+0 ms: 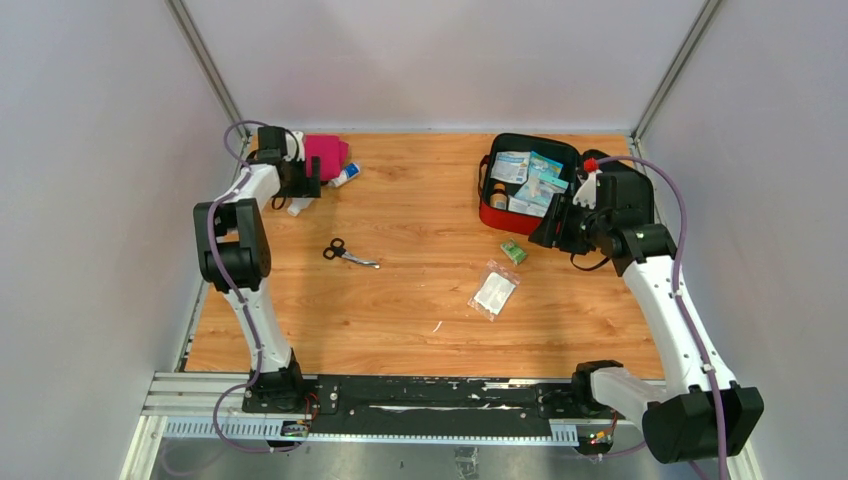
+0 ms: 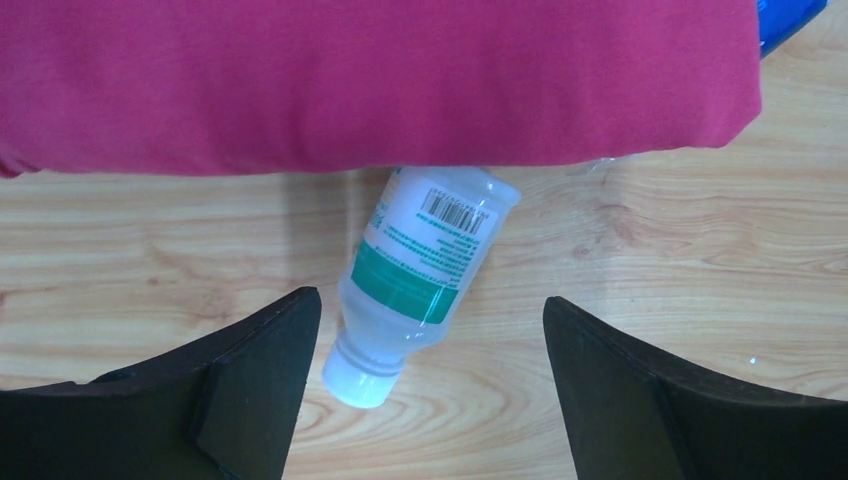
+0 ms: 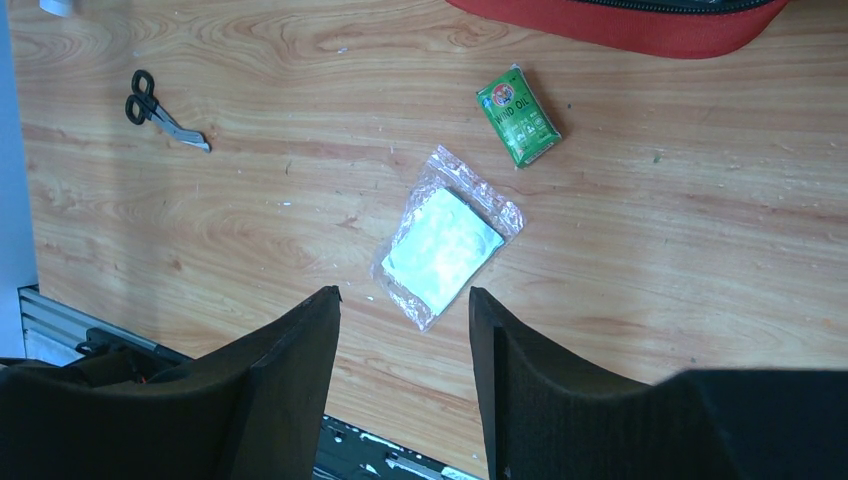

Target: Organize the medicine kit

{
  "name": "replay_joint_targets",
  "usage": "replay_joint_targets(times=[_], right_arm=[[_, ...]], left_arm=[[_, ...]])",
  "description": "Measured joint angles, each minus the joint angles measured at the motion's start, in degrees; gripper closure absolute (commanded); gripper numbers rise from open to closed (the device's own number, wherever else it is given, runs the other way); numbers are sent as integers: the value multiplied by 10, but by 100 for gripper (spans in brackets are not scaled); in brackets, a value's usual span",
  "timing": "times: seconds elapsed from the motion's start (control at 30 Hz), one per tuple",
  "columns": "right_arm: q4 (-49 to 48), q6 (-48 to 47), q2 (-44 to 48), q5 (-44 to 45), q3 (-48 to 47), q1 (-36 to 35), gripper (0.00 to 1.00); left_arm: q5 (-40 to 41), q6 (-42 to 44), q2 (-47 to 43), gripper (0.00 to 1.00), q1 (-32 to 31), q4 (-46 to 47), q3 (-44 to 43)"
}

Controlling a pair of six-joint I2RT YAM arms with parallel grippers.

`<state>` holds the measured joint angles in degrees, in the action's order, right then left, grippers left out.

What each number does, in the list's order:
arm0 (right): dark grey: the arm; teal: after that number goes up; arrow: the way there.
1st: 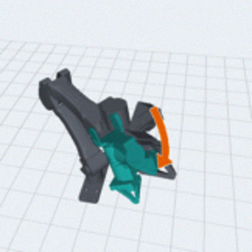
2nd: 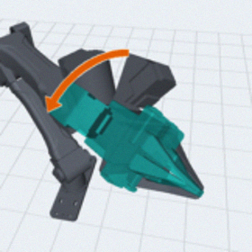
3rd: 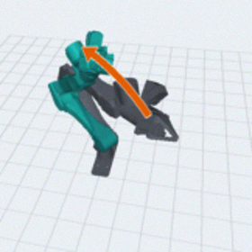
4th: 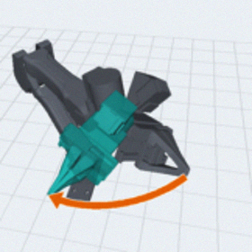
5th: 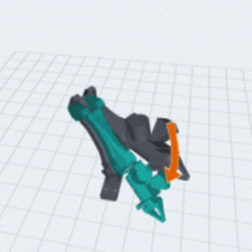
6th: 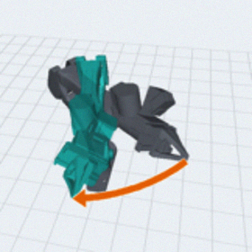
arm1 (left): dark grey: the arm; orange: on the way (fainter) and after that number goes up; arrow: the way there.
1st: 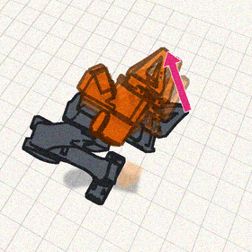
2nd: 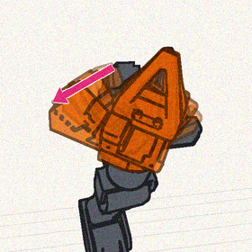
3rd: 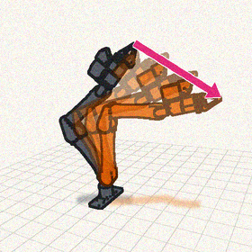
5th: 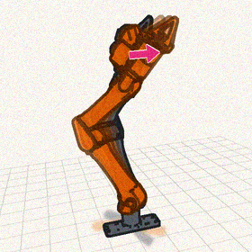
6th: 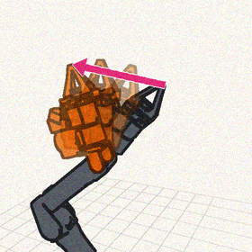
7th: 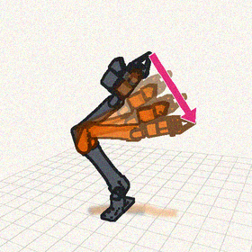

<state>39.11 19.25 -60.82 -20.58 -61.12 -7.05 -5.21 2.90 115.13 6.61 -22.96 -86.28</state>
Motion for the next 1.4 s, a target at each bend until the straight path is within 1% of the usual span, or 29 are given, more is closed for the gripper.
replay_joint_targets(times=[0.13,0.23,0.43,0.63,0.77,0.87,0.93,1.13,1.2,1.3,1.4], right_arm=[[1,-1,3,0,0,0,46],[1,-1,5,0,0,0,46],[3,0,12,0,1,0,46],[6,5,24,0,7,0,47],[8,12,39,1,8,0,47],[9,24,54,4,10,0,47],[9,38,64,7,14,0,48],[1,80,89,6,36,0,48],[-2,94,96,6,42,0,48],[-5,107,105,7,49,0,47],[-7,113,114,7,57,0,47]], left_arm=[[-16,-1,13,22,0,-3,-7],[-23,-7,19,30,0,-7,-8],[-17,-27,23,42,-3,-28,-15],[36,-54,16,47,-31,-54,-17],[49,-80,-25,49,-63,-64,3],[42,-103,-80,49,-82,-58,31],[27,-126,-144,49,-94,-42,75],[-13,-177,-297,49,-101,7,194],[-23,-192,-343,41,-101,21,240],[-28,-207,-388,32,-101,31,290],[-37,-214,-388,27,-103,39,306]])
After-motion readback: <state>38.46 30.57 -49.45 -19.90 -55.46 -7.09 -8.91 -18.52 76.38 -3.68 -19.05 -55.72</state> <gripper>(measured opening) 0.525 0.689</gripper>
